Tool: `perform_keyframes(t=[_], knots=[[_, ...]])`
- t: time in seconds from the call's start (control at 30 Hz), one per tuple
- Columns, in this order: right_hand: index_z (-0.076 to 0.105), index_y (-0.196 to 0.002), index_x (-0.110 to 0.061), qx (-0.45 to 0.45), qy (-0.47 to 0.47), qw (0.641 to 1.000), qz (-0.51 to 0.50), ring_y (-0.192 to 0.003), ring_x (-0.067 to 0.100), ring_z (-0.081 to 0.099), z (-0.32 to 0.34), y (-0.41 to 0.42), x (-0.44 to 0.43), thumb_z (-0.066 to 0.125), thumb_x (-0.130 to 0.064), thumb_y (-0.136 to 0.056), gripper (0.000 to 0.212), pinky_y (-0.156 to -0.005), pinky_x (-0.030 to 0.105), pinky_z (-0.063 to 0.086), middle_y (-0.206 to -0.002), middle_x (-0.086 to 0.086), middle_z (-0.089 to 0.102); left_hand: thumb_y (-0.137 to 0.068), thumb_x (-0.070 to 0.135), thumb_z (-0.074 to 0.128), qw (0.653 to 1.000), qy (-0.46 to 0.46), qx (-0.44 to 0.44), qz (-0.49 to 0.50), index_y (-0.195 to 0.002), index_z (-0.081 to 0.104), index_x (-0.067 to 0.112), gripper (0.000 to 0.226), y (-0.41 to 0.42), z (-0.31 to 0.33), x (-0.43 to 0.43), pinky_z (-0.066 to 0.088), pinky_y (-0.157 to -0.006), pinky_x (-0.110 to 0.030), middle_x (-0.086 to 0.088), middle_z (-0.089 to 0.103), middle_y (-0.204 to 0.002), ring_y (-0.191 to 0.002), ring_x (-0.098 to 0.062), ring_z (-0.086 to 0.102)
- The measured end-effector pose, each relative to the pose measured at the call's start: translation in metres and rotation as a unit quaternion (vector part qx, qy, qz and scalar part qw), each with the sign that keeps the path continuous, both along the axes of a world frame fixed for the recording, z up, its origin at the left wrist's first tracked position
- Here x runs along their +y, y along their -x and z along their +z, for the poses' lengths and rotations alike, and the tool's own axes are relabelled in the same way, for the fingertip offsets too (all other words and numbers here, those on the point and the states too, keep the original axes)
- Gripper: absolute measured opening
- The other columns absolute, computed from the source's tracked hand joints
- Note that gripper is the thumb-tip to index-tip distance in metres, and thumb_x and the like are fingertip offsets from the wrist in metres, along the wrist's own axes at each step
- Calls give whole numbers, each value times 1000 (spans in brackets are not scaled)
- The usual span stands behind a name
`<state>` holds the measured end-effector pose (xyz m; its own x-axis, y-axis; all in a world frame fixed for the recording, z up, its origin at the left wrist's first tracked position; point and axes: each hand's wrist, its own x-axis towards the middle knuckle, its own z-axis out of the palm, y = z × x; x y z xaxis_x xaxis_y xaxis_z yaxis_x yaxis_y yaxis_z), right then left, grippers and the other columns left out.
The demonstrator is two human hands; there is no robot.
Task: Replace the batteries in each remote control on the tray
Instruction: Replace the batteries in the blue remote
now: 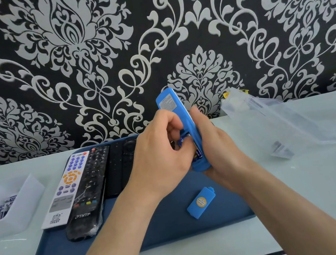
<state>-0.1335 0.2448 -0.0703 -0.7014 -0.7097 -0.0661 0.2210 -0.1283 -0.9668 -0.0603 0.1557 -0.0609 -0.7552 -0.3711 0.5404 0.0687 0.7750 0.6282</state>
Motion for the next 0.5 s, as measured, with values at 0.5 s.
perform_keyframes(t=[0.5], knots=[[59, -129, -8, -180, 90, 980, 1, -85, 24, 62, 0, 13, 0, 34, -49, -103, 55, -64, 32, 51, -95, 11, 66, -78, 10, 76, 987, -145, 57, 42, -87, 67, 21, 17, 2, -5, 8, 49, -67, -13, 10, 71, -78, -73, 0, 65]])
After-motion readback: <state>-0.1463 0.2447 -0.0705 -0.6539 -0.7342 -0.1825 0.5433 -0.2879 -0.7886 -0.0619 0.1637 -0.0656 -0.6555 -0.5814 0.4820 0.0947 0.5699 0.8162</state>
